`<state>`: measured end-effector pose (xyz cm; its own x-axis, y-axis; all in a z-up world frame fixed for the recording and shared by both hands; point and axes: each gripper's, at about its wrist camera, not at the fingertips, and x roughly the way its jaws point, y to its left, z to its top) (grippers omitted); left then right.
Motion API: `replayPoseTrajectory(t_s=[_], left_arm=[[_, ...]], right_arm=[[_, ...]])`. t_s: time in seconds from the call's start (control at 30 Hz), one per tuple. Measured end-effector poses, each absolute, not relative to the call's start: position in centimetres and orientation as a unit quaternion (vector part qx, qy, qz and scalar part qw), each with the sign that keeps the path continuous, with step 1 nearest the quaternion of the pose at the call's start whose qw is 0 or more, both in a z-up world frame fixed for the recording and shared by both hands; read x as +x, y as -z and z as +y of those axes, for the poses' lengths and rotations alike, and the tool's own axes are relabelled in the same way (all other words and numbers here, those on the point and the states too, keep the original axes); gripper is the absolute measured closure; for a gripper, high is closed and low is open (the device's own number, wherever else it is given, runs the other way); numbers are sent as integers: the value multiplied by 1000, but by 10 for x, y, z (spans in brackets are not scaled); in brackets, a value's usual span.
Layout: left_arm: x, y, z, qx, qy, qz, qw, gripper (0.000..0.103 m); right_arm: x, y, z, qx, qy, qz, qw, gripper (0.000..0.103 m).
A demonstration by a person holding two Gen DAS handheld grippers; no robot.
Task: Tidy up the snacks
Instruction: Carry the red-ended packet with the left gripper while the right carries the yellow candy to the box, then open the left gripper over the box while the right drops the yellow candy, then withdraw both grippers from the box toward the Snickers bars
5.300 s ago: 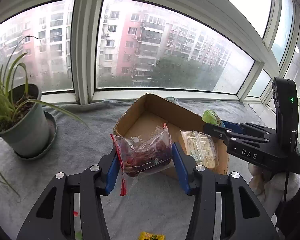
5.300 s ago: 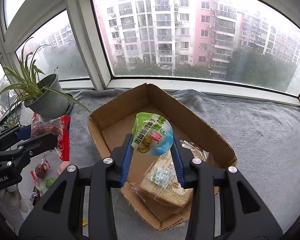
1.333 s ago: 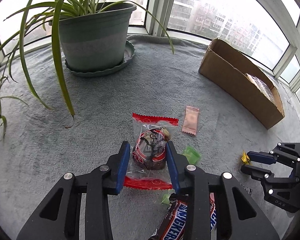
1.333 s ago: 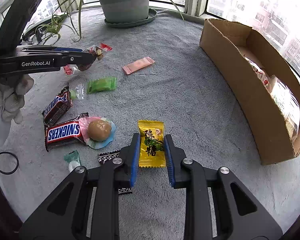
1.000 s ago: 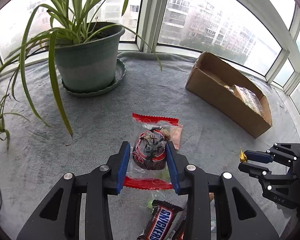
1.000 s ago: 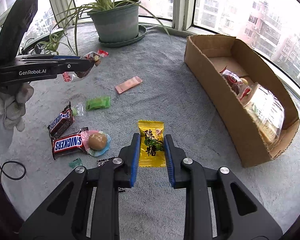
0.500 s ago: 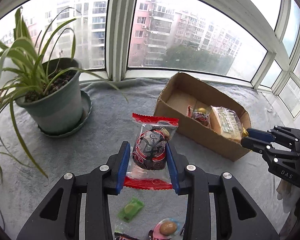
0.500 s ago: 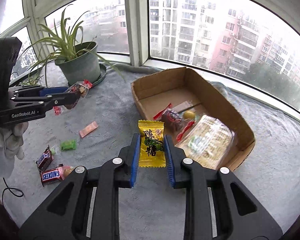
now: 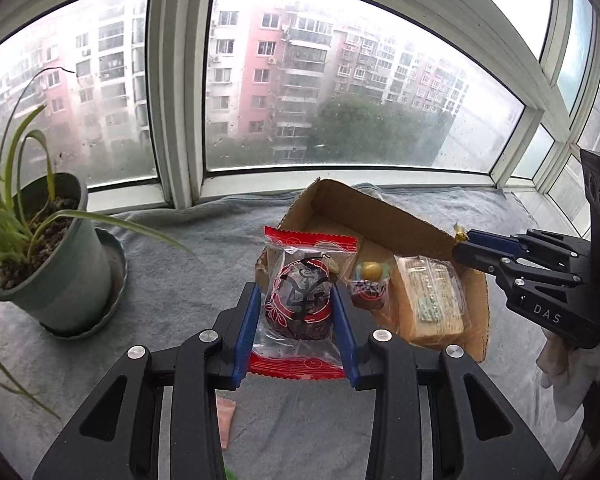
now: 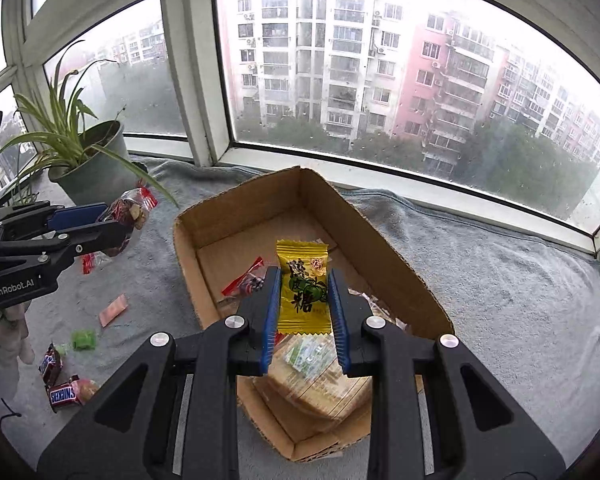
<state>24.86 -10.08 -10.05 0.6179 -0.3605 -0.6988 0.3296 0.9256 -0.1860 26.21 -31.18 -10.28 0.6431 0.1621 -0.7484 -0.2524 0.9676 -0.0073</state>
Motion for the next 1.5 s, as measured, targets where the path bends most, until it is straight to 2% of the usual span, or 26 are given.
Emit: replayPoseTrajectory(t_s=[0.6, 1.0, 1.07, 1.13, 1.17, 1.2, 1.5], left_arm=[[283, 119, -126, -18, 193, 408, 892, 69], [286, 123, -137, -9, 199, 410, 890, 68], [287, 123, -137, -10, 197, 413, 889, 66], [287, 122, -137, -10, 196, 413, 889, 63], [287, 121, -136, -9, 194, 412, 890, 61], [286, 120, -136, -9, 193, 410, 891, 58], [275, 104, -130, -6, 194, 396, 898, 58]], right_arm=[[307, 139, -319, -44, -109, 430, 895, 78], [312, 144, -315, -49, -106, 434, 893, 78], [312, 144, -315, -51, -104, 434, 893, 75], [310, 142, -315, -55, -97, 428, 897, 53], [309, 141, -315, -55, -96, 426, 898, 51], [308, 139, -315, -53, -97, 425, 898, 51], [294, 120, -311, -56, -100, 414, 903, 51]])
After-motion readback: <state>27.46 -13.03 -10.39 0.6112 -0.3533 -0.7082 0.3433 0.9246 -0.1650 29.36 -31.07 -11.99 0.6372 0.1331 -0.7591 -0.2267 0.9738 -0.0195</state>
